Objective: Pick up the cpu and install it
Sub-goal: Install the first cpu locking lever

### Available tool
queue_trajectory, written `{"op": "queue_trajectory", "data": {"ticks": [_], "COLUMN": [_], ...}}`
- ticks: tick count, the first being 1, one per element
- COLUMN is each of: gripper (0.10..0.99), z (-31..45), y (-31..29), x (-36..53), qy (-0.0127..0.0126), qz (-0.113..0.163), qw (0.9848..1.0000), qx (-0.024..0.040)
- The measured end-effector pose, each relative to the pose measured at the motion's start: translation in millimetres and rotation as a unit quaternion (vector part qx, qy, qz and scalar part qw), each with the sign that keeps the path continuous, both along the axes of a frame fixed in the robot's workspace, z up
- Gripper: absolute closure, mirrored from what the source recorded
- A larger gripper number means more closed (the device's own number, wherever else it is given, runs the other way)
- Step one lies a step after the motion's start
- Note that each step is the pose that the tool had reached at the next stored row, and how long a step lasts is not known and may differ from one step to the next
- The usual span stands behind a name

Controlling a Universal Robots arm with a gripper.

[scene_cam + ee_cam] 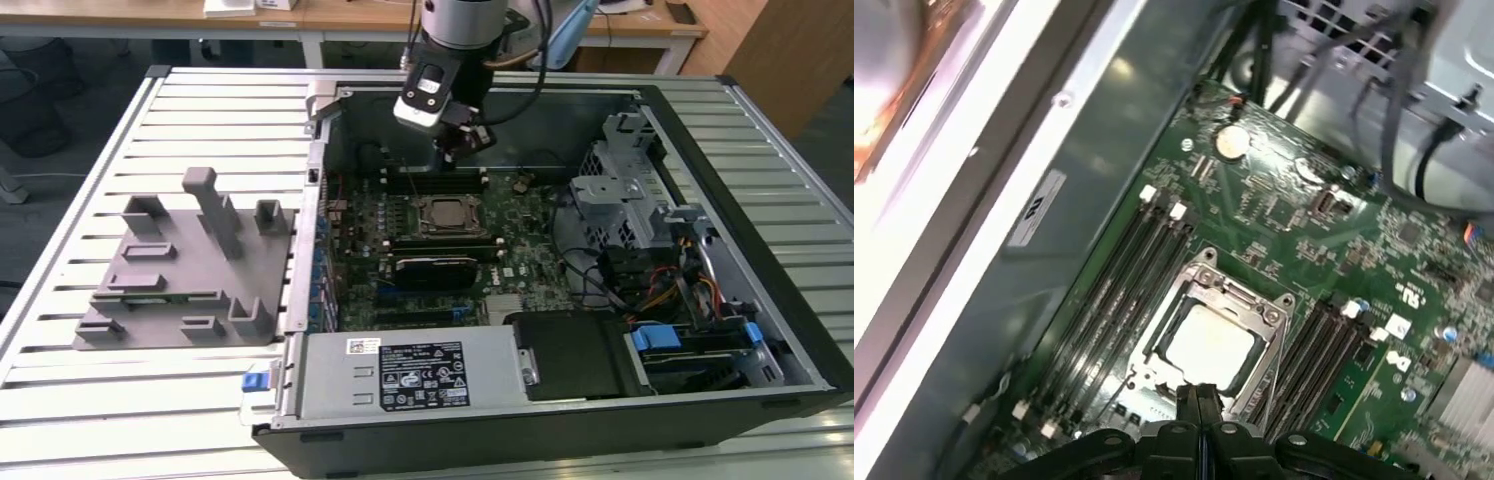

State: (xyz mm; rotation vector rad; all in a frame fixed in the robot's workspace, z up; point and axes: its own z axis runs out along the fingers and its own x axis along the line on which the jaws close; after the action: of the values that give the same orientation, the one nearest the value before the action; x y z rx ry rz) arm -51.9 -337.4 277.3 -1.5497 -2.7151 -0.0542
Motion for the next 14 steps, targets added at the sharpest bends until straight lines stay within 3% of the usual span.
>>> {"op": "queue_trajectory", "data": {"ticks": [14], "gripper": [0.980], "z": [-0.8], "y": [0.1], "x": [0.1], "qy": [0.0005], "qz": [0.061], "qw": [0.9981], "qx": [-0.0037]}}
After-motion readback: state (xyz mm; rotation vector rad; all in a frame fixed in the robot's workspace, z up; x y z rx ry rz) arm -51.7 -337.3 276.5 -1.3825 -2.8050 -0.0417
